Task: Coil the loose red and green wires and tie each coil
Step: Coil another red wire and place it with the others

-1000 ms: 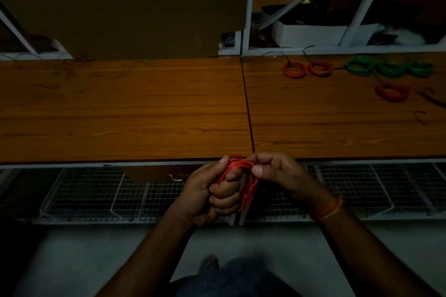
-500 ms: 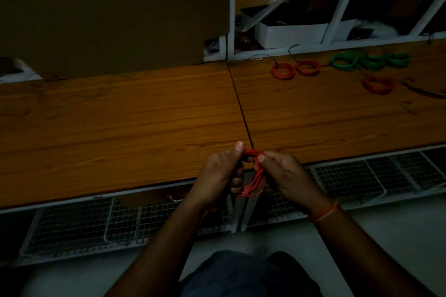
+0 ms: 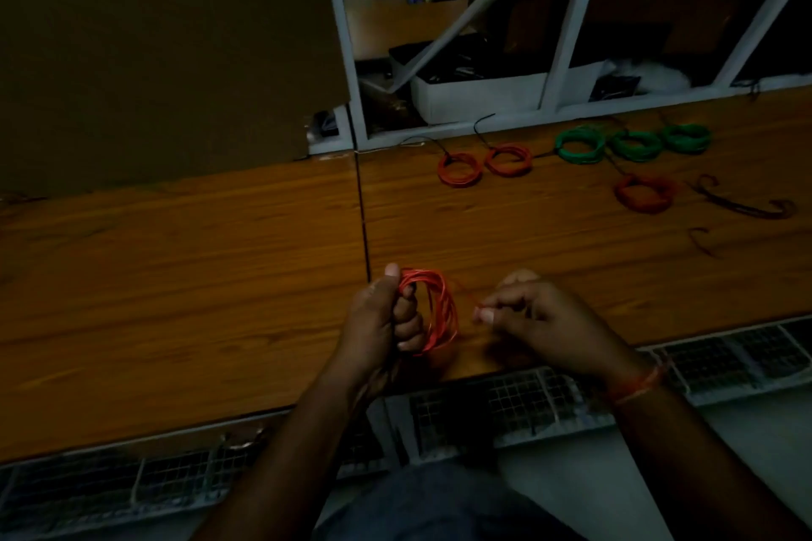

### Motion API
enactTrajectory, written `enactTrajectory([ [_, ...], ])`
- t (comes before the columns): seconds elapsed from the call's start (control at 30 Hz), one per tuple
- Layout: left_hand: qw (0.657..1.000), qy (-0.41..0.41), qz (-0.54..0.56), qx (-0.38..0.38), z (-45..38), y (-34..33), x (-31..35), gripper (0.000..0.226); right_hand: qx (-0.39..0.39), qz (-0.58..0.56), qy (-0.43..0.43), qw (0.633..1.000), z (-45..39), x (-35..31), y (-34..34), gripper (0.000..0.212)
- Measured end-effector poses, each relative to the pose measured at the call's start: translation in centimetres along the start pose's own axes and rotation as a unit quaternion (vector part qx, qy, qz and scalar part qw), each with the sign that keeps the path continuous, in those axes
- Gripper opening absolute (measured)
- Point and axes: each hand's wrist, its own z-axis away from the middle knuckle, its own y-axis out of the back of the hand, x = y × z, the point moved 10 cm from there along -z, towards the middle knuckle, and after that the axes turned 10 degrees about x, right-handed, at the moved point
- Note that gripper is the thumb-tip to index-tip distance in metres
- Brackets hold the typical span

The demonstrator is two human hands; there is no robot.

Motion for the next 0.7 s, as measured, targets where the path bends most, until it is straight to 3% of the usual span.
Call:
enactTrajectory([
  [0.07,1.000,-0.010,-0.003,0.004,-1.1,-1.9,-0.9,0.034,0.048,-0.083,-0.053,0.994,-1.3,1.9,2.6,0.010],
  [0.17,1.000,-0.020,0.007,-0.006,-1.9,-4.2,-1.9,0.039,0.096,-0.329,-0.149,0.927,-2.5,3.9,3.8,0.011],
  [0.23,0.999,-0.028,0.008,-0.016,-2.4,-6.3,-2.7,0.037,0.121,-0.404,-0.186,0.887,-3.0,5.3,4.6,0.011],
  [0.33,0.999,-0.041,0.003,-0.024,-2.6,-8.0,-3.2,0.035,0.146,-0.455,-0.204,0.855,-3.4,6.1,4.9,0.010],
  [0.57,0.998,-0.052,0.036,0.004,-4.4,-9.7,-4.2,0.038,0.183,-0.422,-0.186,0.868,-4.0,8.2,6.0,0.012],
  [0.7,0.996,-0.066,0.046,0.031,-5.3,-10.4,-3.6,0.035,0.182,-0.326,-0.154,0.915,-4.7,8.4,6.0,0.010],
])
